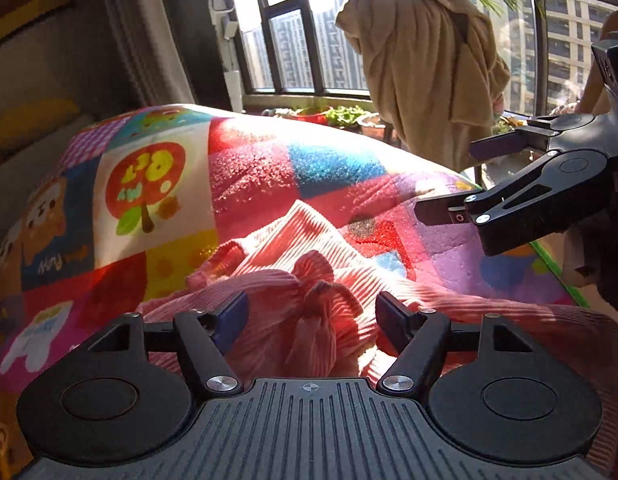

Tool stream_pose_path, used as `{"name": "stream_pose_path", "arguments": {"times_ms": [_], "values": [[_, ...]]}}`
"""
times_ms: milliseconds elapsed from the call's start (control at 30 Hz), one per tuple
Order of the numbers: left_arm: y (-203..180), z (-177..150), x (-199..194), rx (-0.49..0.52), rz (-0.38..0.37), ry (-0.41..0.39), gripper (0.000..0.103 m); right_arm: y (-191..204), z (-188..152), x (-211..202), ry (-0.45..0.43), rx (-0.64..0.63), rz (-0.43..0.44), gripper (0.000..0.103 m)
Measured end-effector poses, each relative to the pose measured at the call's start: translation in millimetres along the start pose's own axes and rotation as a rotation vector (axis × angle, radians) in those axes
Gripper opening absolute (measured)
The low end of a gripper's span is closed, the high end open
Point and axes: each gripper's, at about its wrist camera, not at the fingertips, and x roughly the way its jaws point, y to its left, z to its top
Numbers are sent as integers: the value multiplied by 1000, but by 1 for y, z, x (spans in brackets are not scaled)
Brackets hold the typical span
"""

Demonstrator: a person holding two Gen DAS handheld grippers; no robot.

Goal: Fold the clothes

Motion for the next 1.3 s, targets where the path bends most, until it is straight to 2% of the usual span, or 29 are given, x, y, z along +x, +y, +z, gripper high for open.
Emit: {"name": "stream_pose_path", "arguments": {"times_ms": [33, 67, 100, 133, 167, 300, 567, 633, 700, 767, 833, 867, 900, 933, 967, 1000, 1067, 1100, 1167, 1233, 1300], "values": [[0, -4, 9, 5, 15, 23, 76, -3, -2, 0, 7, 4, -10, 103], [0, -8, 17, 9, 31, 44, 65, -6, -4, 0, 13, 8, -19, 103], [5, -11, 19, 2, 51, 50, 47, -11, -8, 0, 25, 16, -37, 103], [12, -13, 19, -10, 71, 51, 36, -16, -11, 1, 36, 24, -51, 103], [27, -12, 4, -60, 94, 22, 17, -19, -13, 2, 44, 30, -60, 103], [86, -8, -57, -258, 185, -90, 11, -35, -24, 6, 68, 70, -92, 103], [202, 0, -175, -650, 359, -314, 11, -34, -27, 21, 67, 113, -59, 103], [207, 7, -173, -686, 312, -323, 11, -28, -25, 21, 61, 106, -49, 103], [198, 20, -156, -672, 239, -311, 11, -23, -23, 18, 52, 91, -46, 103], [176, 38, -130, -629, 133, -299, 11, -19, -21, 15, 44, 75, -48, 103], [148, 53, -98, -597, -12, -283, 11, -19, -19, 10, 41, 64, -58, 103], [132, 58, -81, -584, -106, -268, 16, -21, -18, 8, 41, 64, -66, 103], [118, 61, -64, -570, -196, -244, 40, -23, -17, 6, 42, 64, -75, 103], [106, 61, -51, -558, -267, -217, 54, -25, -16, 4, 44, 64, -85, 103], [93, 58, -37, -548, -318, -186, 75, -27, -16, 1, 45, 64, -94, 103], [84, 55, -29, -529, -351, -157, 83, -28, -15, -1, 46, 62, -99, 103], [70, 46, -24, -485, -393, -127, 87, -29, -14, -2, 47, 48, -103, 103], [68, 41, -26, -468, -405, -124, 94, -29, -13, -2, 48, 40, -105, 103], [70, 31, -36, -445, -400, -132, 95, -27, -11, -2, 47, 27, -104, 103], [76, 19, -50, -426, -355, -138, 96, -18, -5, 2, 34, 7, -81, 103], [85, 9, -60, -396, -258, -136, 97, 1, 7, 6, 11, -30, -30, 103]]}}
